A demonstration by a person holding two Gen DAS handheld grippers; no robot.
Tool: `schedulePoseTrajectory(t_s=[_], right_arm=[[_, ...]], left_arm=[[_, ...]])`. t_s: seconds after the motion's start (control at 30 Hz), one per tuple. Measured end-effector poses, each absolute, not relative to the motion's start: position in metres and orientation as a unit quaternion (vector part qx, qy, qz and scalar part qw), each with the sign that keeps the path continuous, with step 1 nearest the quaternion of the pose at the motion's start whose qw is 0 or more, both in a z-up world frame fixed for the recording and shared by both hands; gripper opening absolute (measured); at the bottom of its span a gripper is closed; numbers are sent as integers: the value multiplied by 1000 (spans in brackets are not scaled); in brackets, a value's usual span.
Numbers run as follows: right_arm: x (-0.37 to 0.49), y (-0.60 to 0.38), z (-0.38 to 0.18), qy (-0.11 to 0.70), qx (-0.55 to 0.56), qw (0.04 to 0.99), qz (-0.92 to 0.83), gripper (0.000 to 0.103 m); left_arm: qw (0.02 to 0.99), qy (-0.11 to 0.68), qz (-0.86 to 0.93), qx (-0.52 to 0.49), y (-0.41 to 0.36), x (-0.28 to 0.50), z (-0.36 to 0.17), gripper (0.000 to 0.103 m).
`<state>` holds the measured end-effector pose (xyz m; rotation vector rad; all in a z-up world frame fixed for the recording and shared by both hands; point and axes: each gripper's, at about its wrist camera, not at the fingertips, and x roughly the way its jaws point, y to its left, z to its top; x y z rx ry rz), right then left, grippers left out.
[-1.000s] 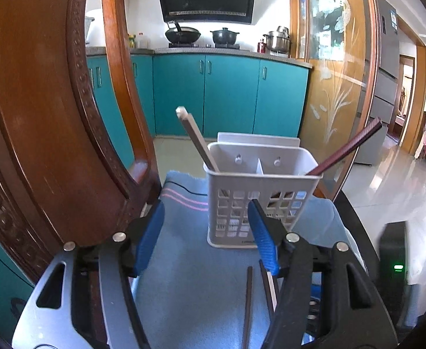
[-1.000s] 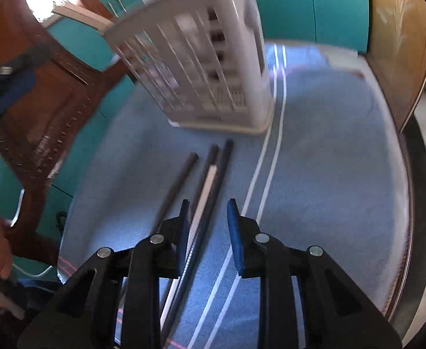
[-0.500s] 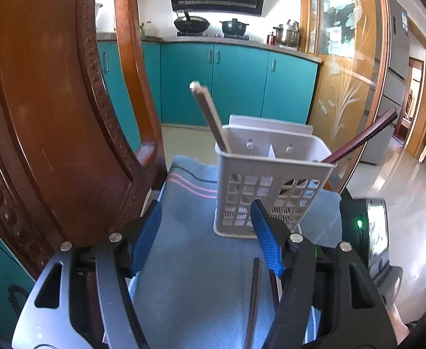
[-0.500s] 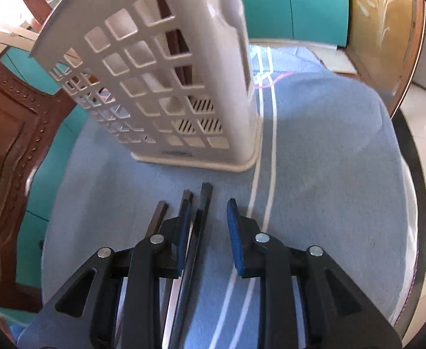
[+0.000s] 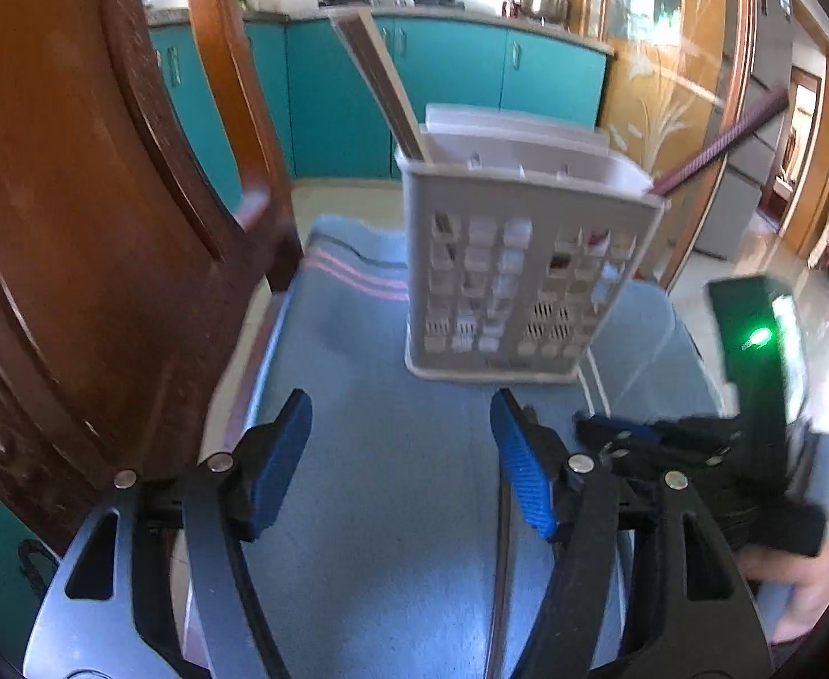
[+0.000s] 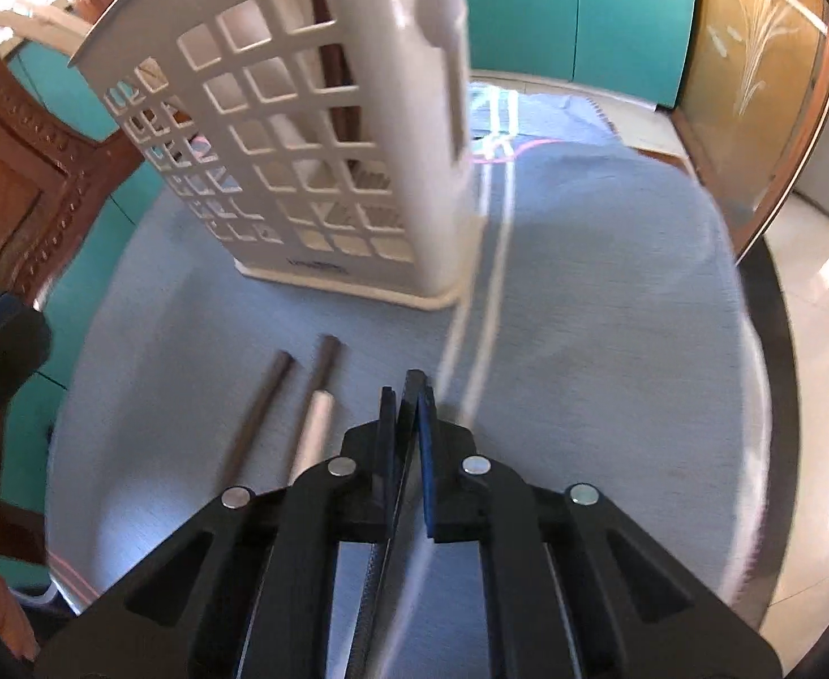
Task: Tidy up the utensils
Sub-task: 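Close the left tool on the dark chopstick while the right tool grasps the black chopstick, then lift both chopsticks over the white caddy and open both tools to drop them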
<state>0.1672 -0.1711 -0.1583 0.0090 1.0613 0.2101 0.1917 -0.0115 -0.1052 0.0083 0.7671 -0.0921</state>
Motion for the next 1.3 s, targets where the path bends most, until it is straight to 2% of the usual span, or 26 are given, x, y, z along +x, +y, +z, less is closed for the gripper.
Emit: schedulePoseTrajectory(t_s=[0.4, 0.53, 0.73, 0.93, 1.0, 1.07, 1.1, 1.13, 1.3], right_arm=[[158, -211, -152, 510, 42, 852, 110, 9], [158, -207, -150, 516, 53, 847, 113, 18], [161, -192, -154, 522, 19, 845, 115, 19], [158, -175, -159, 513, -26, 852, 100, 21], [154, -171, -160, 507, -43, 856, 95, 19], [151, -165, -161, 501, -48, 858, 104, 9], [151, -165, -161, 501, -41, 857, 111, 7], [150, -165, -160, 501, -36, 857, 115, 7], [138, -178, -127, 469, -12, 874, 125, 7]], left_arm=[[878, 469, -90, -29, -17, 195, -169, 67], [872, 477, -99, -37, -22, 199, -180, 67], [871, 481, -105, -1, -43, 199, -188, 67], [893, 438, -91, 41, -55, 201, -197, 73], [896, 435, -84, 36, -54, 203, -197, 64], [897, 432, -84, 35, -54, 205, -195, 33], [897, 432, -88, 37, -54, 208, -192, 26], [896, 432, -92, 38, -54, 208, -190, 9], [907, 408, -100, 34, -49, 199, -169, 7]])
